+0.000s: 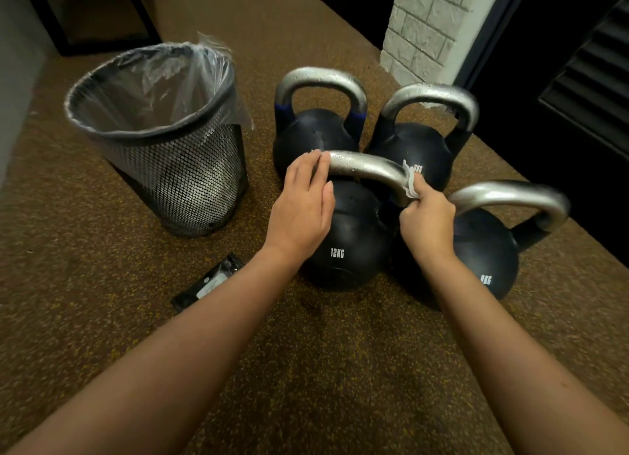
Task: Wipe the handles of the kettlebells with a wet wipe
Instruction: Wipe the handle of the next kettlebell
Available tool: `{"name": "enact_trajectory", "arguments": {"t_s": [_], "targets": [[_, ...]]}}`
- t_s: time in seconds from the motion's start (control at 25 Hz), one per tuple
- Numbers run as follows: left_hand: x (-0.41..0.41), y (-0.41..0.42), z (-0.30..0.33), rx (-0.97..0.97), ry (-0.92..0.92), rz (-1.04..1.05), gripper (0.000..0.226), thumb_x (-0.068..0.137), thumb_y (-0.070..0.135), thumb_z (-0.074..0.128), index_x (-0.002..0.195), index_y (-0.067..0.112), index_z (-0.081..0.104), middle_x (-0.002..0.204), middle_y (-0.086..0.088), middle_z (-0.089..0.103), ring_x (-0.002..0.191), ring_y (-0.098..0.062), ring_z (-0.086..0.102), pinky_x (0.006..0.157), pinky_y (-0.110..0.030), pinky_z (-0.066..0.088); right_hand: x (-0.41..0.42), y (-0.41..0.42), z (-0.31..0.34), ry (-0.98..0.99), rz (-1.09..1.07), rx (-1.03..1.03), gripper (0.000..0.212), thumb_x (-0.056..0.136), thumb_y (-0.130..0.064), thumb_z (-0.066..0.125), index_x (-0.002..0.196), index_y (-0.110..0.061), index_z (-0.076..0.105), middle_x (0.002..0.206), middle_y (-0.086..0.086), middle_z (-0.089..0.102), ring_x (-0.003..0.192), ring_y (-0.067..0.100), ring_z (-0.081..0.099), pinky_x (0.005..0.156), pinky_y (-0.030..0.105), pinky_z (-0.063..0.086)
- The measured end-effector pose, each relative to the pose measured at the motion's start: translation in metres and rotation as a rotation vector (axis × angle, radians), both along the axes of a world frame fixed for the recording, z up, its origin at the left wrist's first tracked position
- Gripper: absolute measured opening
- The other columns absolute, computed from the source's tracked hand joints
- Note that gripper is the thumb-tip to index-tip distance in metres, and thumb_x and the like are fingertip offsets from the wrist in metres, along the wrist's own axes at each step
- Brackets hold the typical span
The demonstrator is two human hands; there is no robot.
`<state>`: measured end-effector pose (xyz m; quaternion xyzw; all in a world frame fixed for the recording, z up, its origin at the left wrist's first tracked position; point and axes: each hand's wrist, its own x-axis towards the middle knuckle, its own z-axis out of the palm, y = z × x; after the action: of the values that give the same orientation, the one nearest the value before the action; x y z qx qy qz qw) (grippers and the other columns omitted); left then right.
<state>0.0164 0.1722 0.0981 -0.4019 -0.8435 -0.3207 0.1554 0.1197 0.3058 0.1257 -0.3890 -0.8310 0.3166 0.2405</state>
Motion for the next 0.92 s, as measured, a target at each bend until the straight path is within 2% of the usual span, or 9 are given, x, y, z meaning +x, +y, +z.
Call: {"name": "enact_trajectory", "arguments": {"t_s": [0.12,0.28,0.36,0.44,0.56,0.64,0.68,0.8,0.92], "targets": [[0.001,0.001,0.000,0.000,-0.003,0.005,0.052,0.095,0.027,0.027,0.136,-0.001,0.039,0.138,-0.017,0.041,0.130,-0.027,0.035,0.107,-0.030,0.032,-0.006,-0.012,0.010,-0.103,-0.060,-0.053,0.055,0.086,0.006,0.036,0.136,-0.015,0.044,0.122,0.019,0.055,0.115,0.033,0.050,0.090,0.025,0.037],[0.001,0.001,0.000,-0.006,0.006,0.005,0.051,0.095,0.026,0.026,0.136,-0.002,0.040,0.136,-0.018,0.042,0.129,-0.028,0.036,0.109,-0.033,0.033,-0.005,-0.027,0.000,-0.195,0.120,0.272,0.061,0.088,0.006,0.038,0.144,-0.014,0.026,0.151,0.013,0.028,0.132,0.034,0.036,0.105,0.039,0.034],[0.002,0.000,0.001,-0.010,0.001,0.002,0.052,0.095,0.027,0.026,0.136,-0.002,0.040,0.137,-0.017,0.042,0.130,-0.027,0.035,0.108,-0.032,0.032,0.000,-0.030,-0.007,-0.253,0.193,0.356,0.065,0.089,0.006,0.038,0.147,-0.014,0.017,0.157,0.008,0.009,0.142,0.033,0.020,0.112,0.042,0.025],[0.001,-0.001,0.003,-0.007,-0.004,-0.006,0.052,0.095,0.027,0.026,0.137,-0.001,0.039,0.137,-0.016,0.041,0.130,-0.025,0.034,0.107,-0.031,0.033,0.007,-0.032,-0.010,-0.215,0.133,0.294,0.060,0.090,0.005,0.037,0.145,-0.012,0.022,0.155,0.011,0.018,0.138,0.035,0.028,0.111,0.038,0.026],[0.001,-0.003,0.004,-0.005,-0.010,-0.011,0.053,0.095,0.028,0.025,0.137,0.000,0.039,0.137,-0.015,0.041,0.131,-0.024,0.034,0.106,-0.031,0.035,0.006,-0.032,-0.012,0.042,-0.094,-0.190,0.046,0.090,0.001,0.038,0.134,-0.009,0.046,0.116,0.016,0.058,0.108,0.027,0.056,0.093,0.030,0.041],[0.002,-0.002,0.004,-0.006,-0.009,-0.014,0.053,0.095,0.029,0.024,0.137,0.000,0.039,0.137,-0.015,0.041,0.131,-0.024,0.035,0.106,-0.032,0.035,-0.002,-0.030,-0.004,0.485,-0.258,-0.742,0.033,0.092,0.002,0.036,0.118,0.004,0.056,0.093,0.014,0.060,0.081,0.014,0.058,0.084,0.024,0.046],[0.002,-0.002,0.004,-0.004,-0.013,-0.015,0.053,0.095,0.029,0.024,0.137,0.000,0.039,0.137,-0.015,0.041,0.131,-0.024,0.034,0.107,-0.032,0.036,-0.007,-0.030,0.002,0.697,-0.307,-0.985,0.029,0.093,0.006,0.033,0.111,0.009,0.055,0.100,0.021,0.059,0.080,0.013,0.056,0.090,0.026,0.046],[0.001,-0.002,0.002,-0.004,-0.024,-0.018,0.053,0.095,0.029,0.025,0.138,0.000,0.038,0.138,-0.015,0.040,0.132,-0.024,0.033,0.108,-0.032,0.034,-0.015,-0.030,0.019,0.935,-0.435,-1.388,0.045,0.092,0.014,0.027,0.134,0.002,0.039,0.142,0.024,0.037,0.126,0.031,0.045,0.111,0.044,0.026],[0.001,-0.002,0.003,-0.013,-0.020,-0.012,0.054,0.095,0.030,0.024,0.138,0.001,0.037,0.139,-0.015,0.039,0.132,-0.024,0.033,0.108,-0.031,0.031,-0.027,-0.031,0.031,0.999,-0.359,-1.536,0.050,0.092,0.013,0.023,0.142,0.006,0.024,0.146,0.025,0.031,0.136,0.035,0.033,0.113,0.045,0.020]]}}
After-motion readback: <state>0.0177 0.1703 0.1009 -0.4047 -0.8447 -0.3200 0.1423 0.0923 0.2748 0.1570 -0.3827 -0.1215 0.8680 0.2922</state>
